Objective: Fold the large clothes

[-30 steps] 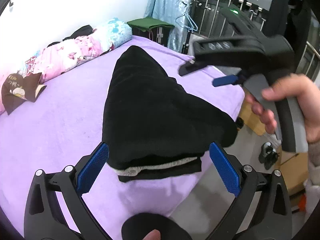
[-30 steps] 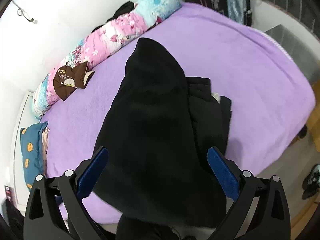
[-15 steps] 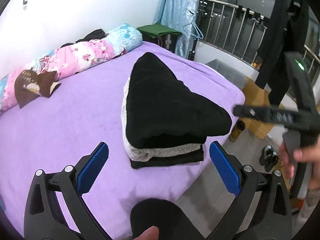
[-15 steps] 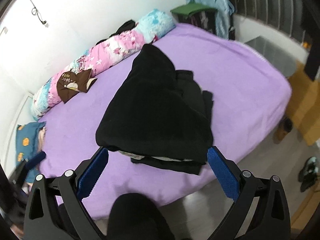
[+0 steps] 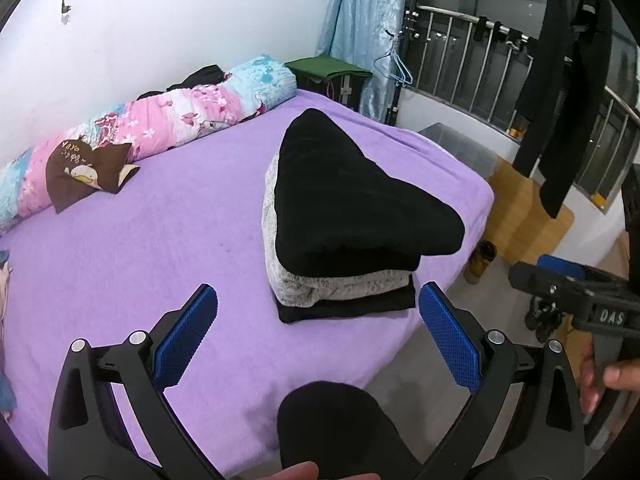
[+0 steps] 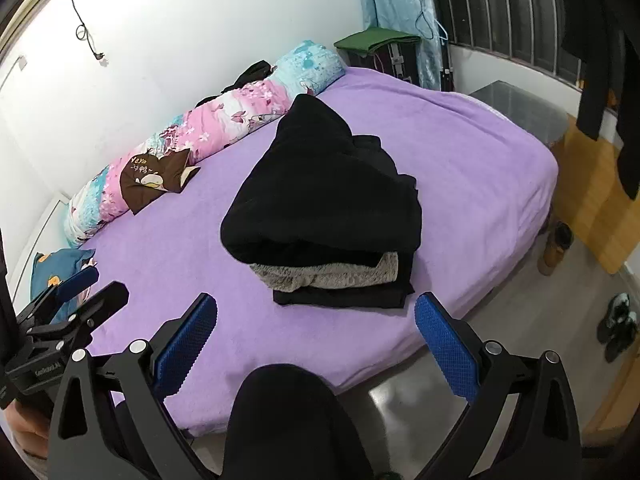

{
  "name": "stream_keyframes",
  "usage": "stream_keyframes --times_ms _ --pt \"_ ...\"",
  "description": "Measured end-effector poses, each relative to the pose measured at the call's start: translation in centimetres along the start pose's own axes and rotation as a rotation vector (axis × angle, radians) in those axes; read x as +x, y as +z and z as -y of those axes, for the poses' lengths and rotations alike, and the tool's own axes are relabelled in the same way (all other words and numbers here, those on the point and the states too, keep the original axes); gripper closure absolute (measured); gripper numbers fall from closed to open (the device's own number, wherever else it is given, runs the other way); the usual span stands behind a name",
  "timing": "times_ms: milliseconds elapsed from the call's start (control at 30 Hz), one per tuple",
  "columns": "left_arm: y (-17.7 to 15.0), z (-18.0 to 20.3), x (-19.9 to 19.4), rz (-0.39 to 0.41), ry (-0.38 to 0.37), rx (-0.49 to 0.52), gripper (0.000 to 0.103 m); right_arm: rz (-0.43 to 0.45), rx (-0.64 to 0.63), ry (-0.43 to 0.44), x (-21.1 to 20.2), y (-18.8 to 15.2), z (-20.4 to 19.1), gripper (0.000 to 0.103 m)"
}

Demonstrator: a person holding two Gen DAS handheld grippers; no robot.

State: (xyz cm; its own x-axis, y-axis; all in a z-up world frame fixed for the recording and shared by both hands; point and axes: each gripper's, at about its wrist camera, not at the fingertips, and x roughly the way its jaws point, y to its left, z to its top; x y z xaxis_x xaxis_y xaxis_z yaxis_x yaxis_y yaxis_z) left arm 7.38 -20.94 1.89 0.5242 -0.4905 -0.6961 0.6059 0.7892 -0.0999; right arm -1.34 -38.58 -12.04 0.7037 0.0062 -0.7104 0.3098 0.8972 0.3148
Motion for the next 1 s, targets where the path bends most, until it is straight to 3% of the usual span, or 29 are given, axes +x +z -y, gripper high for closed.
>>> stream_keyframes --times_ms 433,1000 --pt "-1.2 -0.2 -1.3 0.003 0.006 -0.007 0.006 0.04 -0.116 -0.02 -2.0 -2.1 -3.9 0.005" --pt "-1.0 -0.6 -1.9 0.03 0.005 0.003 0.006 0.038 -0.135 -0.02 -2.4 -2.0 -4.3 0.005"
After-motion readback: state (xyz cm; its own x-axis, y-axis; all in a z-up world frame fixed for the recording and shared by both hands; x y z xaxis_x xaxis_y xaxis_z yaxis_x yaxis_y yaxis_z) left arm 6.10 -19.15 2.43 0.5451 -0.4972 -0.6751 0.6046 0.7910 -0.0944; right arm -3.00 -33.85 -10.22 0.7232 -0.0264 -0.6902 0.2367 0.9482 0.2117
